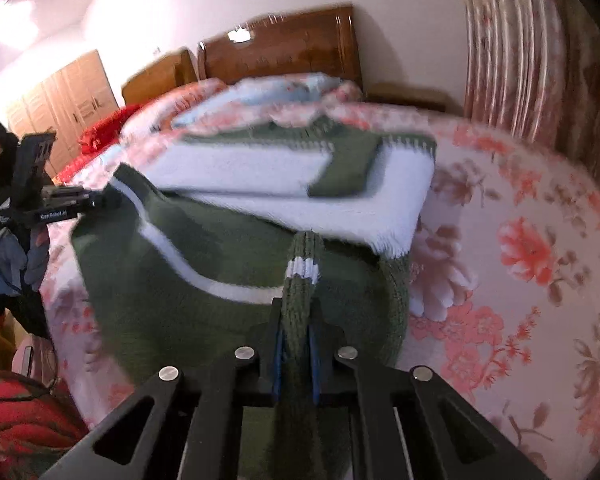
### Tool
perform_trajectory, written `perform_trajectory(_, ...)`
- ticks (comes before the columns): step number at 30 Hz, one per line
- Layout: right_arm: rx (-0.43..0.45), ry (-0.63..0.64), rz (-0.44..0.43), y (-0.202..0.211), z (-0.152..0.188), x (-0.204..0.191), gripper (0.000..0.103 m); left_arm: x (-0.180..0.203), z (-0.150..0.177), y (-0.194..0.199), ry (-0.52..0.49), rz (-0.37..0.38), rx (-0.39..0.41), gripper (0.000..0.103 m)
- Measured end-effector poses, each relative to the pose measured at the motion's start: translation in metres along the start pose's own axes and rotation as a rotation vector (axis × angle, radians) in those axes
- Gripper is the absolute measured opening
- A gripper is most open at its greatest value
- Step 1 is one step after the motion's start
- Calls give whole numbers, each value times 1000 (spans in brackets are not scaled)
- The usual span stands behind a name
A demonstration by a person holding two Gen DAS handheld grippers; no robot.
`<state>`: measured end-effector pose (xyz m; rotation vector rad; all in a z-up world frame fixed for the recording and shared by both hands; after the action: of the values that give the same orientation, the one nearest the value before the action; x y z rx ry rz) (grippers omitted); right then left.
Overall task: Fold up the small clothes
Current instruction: 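Lay the striped hem over the folded sleeves with both grippers, then release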
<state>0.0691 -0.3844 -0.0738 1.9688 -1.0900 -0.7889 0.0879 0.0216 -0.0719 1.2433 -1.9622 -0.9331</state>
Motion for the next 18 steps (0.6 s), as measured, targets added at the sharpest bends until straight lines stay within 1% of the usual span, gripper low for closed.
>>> perform_trajectory(1,33,3,-3,10,1,-2,9,-6,-3,16,22,10,38,103)
perform_trajectory(3,100,-19,12,31,-5,1,9,-17,-18,30,48,26,70,103)
perform_trajectory(4,131,-35,12,41,-13,7,9,-24,-29,35,58,30,86,103)
perform_trajectory(5,154,-44,18,46,-22,12,9,-32,-49,37,71,34,105,103)
perform_trajectory(6,184,-52,41,52,-39,20,9,-38,-66,35,80,38,114,103)
perform_trajectory(8,210,-59,59,52,-72,30,9,-52,-101,24,104,33,108,103)
perform_trajectory(10,216,-82,79,41,-112,44,9,-65,-136,-4,126,-9,84,103)
perform_trajectory(12,194,-112,111,20,-142,59,9,-77,-155,-35,164,-21,37,103)
perform_trajectory(13,171,-140,112,6,-152,66,9,-82,-160,-56,177,-38,-1,103)
perform_trajectory(14,141,-164,122,-10,-160,74,9,-88,-162,-83,194,-62,-59,103)
perform_trajectory(16,30,-195,148,-53,-164,89,9,-94,-151,-127,210,-77,-160,103)
perform_trajectory(18,-43,-211,163,-80,-152,96,9,-91,-146,-130,190,-84,-125,103)
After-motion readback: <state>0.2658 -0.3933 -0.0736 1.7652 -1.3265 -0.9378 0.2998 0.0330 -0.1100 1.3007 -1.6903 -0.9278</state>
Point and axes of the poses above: each gripper's, at about its wrist camera, not at the fingertips, and y roughly against the way its jaws point, x to its right, z to its underside, the point moved 4 cm from there along -y, roughly the way its jaws point, and after that the axes turned 13 degrees about -x, right-handed, at the moved point
